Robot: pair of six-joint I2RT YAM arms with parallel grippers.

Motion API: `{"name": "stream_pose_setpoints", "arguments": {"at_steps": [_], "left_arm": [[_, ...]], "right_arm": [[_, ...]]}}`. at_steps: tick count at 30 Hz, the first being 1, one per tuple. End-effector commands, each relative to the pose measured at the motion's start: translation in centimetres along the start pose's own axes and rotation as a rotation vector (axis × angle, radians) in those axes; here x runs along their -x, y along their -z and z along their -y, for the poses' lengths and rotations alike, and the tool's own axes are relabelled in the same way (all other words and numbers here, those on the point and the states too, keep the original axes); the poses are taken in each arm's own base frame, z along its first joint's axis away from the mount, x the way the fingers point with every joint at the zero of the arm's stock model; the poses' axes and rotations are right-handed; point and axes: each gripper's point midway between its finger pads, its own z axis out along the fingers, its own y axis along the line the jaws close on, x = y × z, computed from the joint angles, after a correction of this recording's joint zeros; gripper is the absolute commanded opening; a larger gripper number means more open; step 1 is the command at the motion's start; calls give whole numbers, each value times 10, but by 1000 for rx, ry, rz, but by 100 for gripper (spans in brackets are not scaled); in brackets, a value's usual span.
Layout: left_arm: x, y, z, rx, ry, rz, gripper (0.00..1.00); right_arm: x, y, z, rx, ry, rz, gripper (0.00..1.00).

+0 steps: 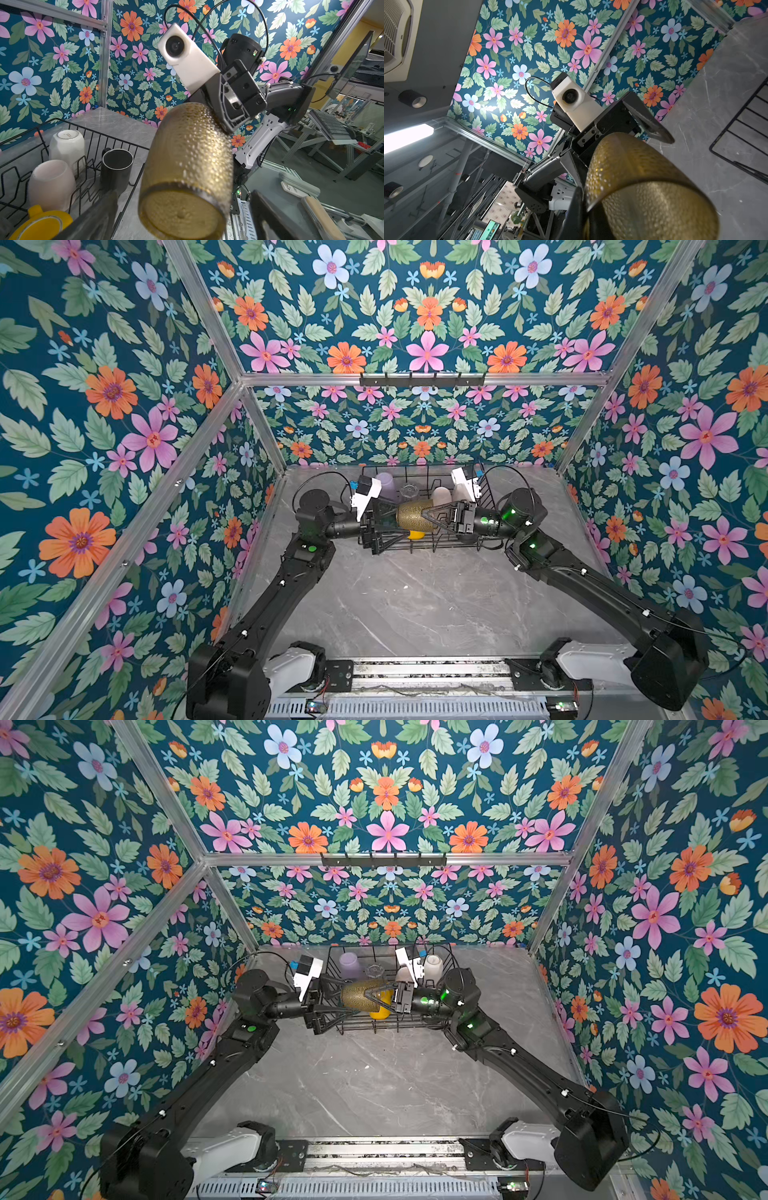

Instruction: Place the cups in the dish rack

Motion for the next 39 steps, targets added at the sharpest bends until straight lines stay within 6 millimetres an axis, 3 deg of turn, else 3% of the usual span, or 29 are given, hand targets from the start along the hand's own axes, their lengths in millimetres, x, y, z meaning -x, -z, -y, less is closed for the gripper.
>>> {"name": "stream_pose_setpoints", "arguments": {"at_steps": [1,27,39], "left_arm": [[4,1,6,-19,-33,2,100],[1,-1,11,-53,-24,-14,94],[1,-1,14,-71,-22,-20,82]], "right_arm": [[2,-1,-17,63,51,-8,0],[0,-15,-14,146,-18,-32,0],[-1,-21,-9,154,-38,-40,0]]}}
